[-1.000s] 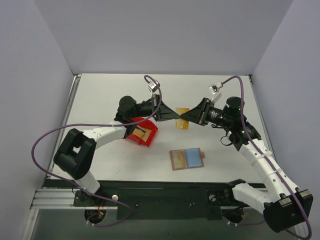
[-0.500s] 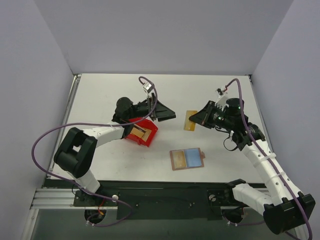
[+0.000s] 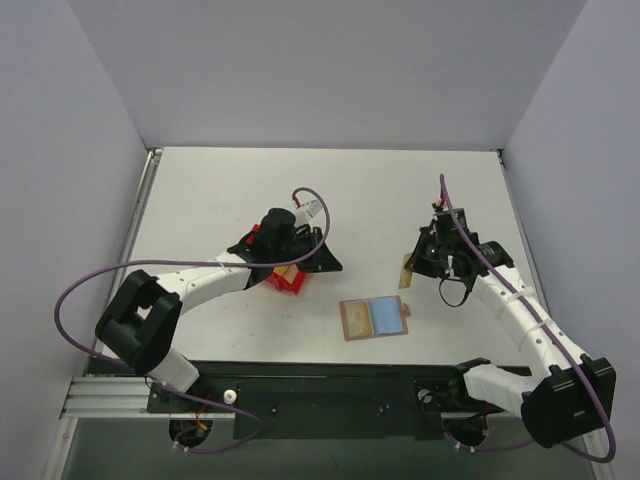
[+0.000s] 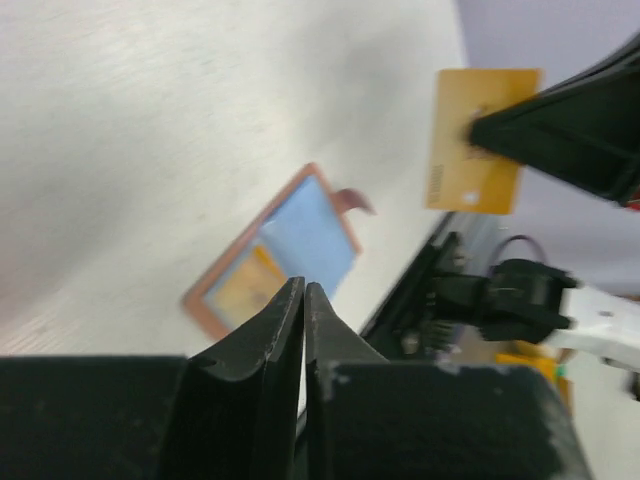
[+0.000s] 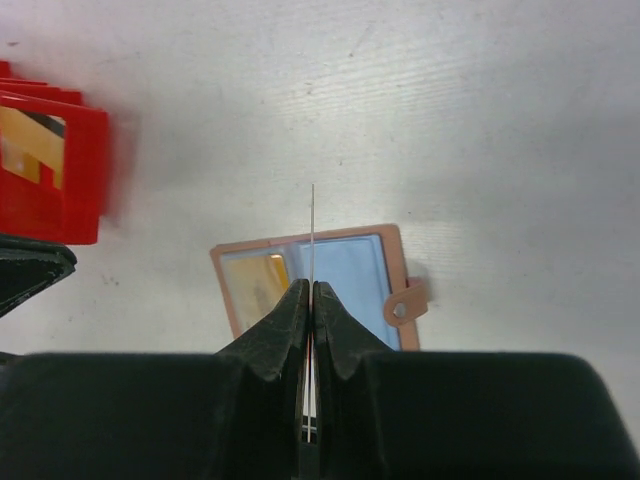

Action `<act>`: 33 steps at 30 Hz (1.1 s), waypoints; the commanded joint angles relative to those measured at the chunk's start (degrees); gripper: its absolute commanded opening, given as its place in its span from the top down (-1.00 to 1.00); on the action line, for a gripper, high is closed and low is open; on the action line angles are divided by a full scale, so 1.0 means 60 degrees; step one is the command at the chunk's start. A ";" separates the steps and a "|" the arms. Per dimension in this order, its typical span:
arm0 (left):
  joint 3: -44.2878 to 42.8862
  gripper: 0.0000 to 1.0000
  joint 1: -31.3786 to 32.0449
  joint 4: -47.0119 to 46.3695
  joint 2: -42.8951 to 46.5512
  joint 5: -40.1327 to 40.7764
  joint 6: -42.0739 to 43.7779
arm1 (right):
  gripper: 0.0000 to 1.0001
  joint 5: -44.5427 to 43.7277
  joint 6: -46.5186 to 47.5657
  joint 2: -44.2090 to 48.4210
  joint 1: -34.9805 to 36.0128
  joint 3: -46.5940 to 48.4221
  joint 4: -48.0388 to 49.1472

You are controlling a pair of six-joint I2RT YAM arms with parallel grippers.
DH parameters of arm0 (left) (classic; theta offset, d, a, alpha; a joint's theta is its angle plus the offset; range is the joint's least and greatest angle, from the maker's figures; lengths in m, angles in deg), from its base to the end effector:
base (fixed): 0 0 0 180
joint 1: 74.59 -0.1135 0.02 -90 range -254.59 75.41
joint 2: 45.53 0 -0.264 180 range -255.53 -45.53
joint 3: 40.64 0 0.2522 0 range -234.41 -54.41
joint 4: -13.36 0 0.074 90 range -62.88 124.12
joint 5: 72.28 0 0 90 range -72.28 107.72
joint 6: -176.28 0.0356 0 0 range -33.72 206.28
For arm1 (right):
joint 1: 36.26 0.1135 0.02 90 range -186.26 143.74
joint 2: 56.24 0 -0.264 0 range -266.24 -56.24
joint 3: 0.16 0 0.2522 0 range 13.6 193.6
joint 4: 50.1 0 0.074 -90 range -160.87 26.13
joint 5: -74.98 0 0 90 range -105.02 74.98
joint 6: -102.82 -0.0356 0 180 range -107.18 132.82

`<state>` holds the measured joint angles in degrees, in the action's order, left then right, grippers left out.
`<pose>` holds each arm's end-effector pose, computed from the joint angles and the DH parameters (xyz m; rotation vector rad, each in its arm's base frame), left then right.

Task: Put the credit cards into the card holder
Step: Insert the credit card into the card holder.

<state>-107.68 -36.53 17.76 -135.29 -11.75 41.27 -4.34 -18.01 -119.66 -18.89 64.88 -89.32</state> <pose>0.2608 -0.2265 0.2322 0.2263 2.2836 -1.3645 0.2274 0.0780 0.2902 0.1641 2.2917 0.6570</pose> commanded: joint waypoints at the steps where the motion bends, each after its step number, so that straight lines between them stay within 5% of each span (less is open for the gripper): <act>1: 0.0529 0.81 0.0334 0.1267 0.0677 0.2460 0.1290 | 1.00 -0.0900 0.0245 -0.0168 0.0094 -0.0256 -0.0358; 3: 0.0646 1.00 0.0409 0.1327 0.0823 0.2932 0.1379 | 1.00 -0.0945 0.0086 -0.0022 0.0050 -0.0577 0.0050; 7: 0.0881 1.00 0.0497 0.1151 0.1043 0.3096 0.1642 | 1.00 0.0442 0.0406 0.0359 0.0035 -0.1325 0.1252; 13: 0.1160 1.00 0.1331 0.1136 0.0854 0.3374 0.1878 | 1.00 0.1018 0.0905 -0.0619 0.0225 -0.0814 0.0436; 26: 0.1160 1.00 0.2211 0.0873 -0.0583 0.3272 0.1438 | 1.00 -0.1572 0.0510 -0.1984 0.1295 -0.0433 -0.1411; 33: 0.1043 1.00 0.2211 0.0785 -0.0948 0.3111 0.1453 | 1.00 -0.1750 0.0524 -0.2043 0.1310 -0.0549 -0.1676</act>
<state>-100.71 -23.50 25.01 -139.66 7.26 50.36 -11.79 -14.31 -131.92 -11.18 60.53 -95.44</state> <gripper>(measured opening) 0.022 0.002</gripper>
